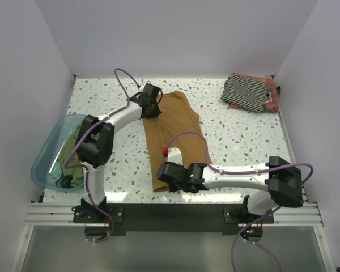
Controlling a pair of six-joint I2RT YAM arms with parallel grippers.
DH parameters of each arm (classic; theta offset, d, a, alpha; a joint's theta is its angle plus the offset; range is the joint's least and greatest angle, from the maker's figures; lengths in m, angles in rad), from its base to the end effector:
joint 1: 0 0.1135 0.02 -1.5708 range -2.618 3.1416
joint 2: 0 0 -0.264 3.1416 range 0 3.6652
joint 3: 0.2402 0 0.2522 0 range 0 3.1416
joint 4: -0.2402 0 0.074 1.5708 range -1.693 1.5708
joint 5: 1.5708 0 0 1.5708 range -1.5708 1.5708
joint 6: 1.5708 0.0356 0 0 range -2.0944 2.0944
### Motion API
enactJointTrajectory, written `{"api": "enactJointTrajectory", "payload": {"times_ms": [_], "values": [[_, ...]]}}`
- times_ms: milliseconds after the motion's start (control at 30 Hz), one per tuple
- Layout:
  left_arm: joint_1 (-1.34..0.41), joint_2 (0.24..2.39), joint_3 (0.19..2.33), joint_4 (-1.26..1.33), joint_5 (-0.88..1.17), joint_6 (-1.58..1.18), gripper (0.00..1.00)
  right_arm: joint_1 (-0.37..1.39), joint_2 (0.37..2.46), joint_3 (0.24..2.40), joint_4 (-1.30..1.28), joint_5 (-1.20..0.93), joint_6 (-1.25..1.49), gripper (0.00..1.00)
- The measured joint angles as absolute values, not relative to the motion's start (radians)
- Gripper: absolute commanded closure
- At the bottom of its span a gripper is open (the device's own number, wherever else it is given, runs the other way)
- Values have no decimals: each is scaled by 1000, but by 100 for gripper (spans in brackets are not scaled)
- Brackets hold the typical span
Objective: Fold and stack the tank tops
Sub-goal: Fold the tank top
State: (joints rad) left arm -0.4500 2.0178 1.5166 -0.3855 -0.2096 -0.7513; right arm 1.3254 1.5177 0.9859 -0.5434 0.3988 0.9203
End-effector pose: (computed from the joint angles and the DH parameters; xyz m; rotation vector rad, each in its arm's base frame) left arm 0.4053 -0.1876 0.2021 -0.4583 2.4079 -0.2804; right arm 0.0859 0.2860 0.2107 -0.3855 2.5255 0.3585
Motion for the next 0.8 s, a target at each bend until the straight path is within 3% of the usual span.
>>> {"api": "enactJointTrajectory", "payload": {"times_ms": [400, 467, 500, 533, 667, 800], "values": [[-480, 2053, 1528, -383, -212, -759, 100, 1322, 1483, 889, -501, 400, 967, 99], [-481, 2055, 1528, -383, -212, -759, 100, 1322, 1483, 882, -499, 400, 972, 92], [-481, 2056, 1528, -382, -212, -758, 100, 1322, 1483, 880, -499, 401, 976, 79], [-481, 2056, 1528, -382, -209, -756, 99, 1322, 1483, 880, -500, 401, 984, 73], [-481, 2057, 1531, -362, -189, -728, 64, 1322, 1482, 879, -519, 405, 999, 55], [-481, 2057, 1542, -323, -157, -701, 58, 1322, 1433, 880, -590, 438, 1013, 50]]}}
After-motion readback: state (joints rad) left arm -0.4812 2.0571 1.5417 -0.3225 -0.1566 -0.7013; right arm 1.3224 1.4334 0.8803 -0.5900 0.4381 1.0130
